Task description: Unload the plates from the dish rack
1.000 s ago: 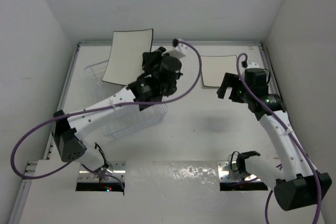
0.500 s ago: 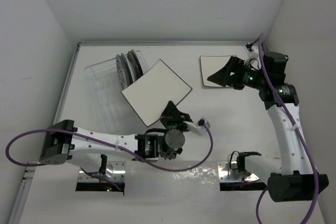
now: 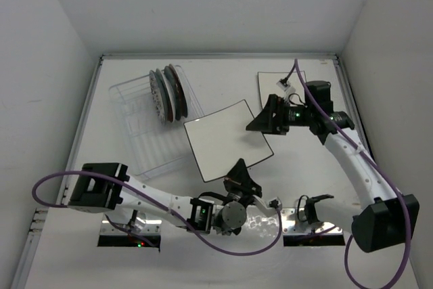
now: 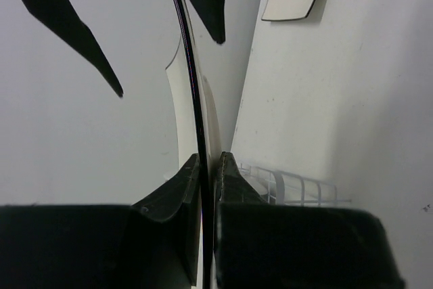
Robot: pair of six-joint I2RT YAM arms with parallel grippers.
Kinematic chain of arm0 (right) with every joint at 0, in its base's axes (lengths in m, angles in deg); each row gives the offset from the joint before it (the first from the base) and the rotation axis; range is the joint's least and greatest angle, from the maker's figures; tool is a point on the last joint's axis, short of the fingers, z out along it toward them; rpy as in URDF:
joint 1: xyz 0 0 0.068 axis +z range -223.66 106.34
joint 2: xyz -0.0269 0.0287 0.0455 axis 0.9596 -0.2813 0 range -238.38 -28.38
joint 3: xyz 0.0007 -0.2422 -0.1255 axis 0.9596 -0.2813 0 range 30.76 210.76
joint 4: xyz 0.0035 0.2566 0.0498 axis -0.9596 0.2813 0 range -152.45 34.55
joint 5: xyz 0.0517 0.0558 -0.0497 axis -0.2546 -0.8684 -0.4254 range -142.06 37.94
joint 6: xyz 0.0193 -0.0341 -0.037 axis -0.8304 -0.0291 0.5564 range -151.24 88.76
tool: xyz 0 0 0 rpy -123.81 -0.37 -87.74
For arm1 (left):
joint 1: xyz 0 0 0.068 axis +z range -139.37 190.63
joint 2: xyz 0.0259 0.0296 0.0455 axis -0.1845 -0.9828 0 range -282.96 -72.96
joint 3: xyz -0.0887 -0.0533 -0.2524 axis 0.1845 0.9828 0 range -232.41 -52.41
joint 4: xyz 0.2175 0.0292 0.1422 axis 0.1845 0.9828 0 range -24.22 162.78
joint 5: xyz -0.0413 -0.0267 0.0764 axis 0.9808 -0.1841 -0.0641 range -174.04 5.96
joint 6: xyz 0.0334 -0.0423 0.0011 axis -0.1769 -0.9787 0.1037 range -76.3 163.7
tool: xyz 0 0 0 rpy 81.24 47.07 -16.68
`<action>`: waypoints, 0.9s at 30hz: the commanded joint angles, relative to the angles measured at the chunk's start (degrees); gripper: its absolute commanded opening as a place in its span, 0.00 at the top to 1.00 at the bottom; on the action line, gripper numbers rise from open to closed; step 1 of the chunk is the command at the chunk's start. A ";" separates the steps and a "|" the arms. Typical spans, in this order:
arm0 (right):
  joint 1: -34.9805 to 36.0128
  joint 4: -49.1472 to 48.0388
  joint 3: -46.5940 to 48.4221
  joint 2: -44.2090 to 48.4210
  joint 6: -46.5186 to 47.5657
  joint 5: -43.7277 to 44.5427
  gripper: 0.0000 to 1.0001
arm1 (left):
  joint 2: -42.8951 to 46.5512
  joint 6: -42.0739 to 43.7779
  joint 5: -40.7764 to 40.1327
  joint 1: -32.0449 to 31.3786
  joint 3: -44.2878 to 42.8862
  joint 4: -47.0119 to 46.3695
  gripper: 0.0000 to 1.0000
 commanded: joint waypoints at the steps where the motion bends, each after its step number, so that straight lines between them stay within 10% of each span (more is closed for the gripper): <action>1: 1.93 -3.88 -1.30 -0.27 0.77 -1.44 0.05 | 0.12 6.48 -2.28 -1.16 -0.79 -7.61 1.00; 7: 3.86 -2.40 -1.48 -1.85 2.52 -1.18 0.25 | -1.46 11.49 -2.99 -2.91 1.67 -13.58 1.00; 12: 5.01 0.15 -0.87 -3.61 4.28 -1.00 0.68 | -1.55 11.75 -3.16 -3.44 2.20 -13.76 1.00; 20: 5.36 -5.88 -5.69 -2.47 -0.09 -4.59 1.00 | 1.35 12.19 -3.51 -3.35 2.29 -13.85 1.00; 23: 5.36 -12.11 -6.66 -1.77 -4.23 -6.54 1.00 | 1.00 12.11 -4.21 -3.35 2.37 -13.76 0.78; 25: 3.17 -15.12 -6.58 -0.71 -8.62 -5.67 1.00 | 0.47 12.63 -5.44 -3.27 2.29 -15.24 0.30; 27: -0.94 -22.22 -7.45 0.17 -15.62 -4.61 1.00 | 0.73 12.55 -7.11 -3.27 2.02 -15.96 0.21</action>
